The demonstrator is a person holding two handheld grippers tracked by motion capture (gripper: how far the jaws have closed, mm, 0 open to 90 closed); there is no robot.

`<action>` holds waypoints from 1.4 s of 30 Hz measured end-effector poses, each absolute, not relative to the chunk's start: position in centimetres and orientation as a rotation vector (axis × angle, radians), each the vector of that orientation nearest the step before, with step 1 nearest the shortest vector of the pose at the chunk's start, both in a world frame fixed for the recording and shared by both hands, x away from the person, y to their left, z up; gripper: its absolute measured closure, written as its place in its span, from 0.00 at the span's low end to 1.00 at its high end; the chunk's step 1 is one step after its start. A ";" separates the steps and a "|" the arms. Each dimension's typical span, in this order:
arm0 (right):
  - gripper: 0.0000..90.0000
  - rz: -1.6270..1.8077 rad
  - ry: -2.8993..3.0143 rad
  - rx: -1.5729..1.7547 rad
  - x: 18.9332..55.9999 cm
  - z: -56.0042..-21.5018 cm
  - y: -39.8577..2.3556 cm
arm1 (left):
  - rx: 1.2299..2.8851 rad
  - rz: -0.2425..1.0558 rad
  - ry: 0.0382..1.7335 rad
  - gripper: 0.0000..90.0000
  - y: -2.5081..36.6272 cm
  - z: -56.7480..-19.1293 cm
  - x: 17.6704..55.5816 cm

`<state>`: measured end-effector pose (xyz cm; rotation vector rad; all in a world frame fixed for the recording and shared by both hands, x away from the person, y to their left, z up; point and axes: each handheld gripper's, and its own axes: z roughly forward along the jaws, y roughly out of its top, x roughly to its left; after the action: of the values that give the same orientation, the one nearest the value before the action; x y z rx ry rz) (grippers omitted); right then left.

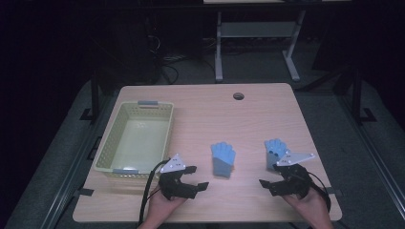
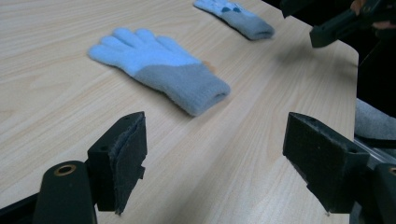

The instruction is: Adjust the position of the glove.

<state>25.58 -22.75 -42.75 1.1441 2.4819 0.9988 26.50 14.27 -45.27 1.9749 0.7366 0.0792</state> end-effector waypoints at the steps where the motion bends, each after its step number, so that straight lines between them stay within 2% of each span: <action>1: 0.25 1.003 2.490 1.149 25.8 -42.4 -22.7 | 1.972 0.084 0.728 0.24 14.3 -45.1 26.4; 26: 0.30 0.887 2.545 1.241 31.0 -40.4 -23.8 | 1.954 0.077 0.719 0.24 14.2 -45.1 26.5; 42: 0.44 0.705 2.551 1.403 35.1 -42.2 -25.1 | 1.950 0.071 0.713 0.24 14.2 -44.9 26.4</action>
<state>35.08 -25.12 -42.23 1.4030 2.5505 0.7046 26.40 14.23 -44.94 1.9503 0.7126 0.0711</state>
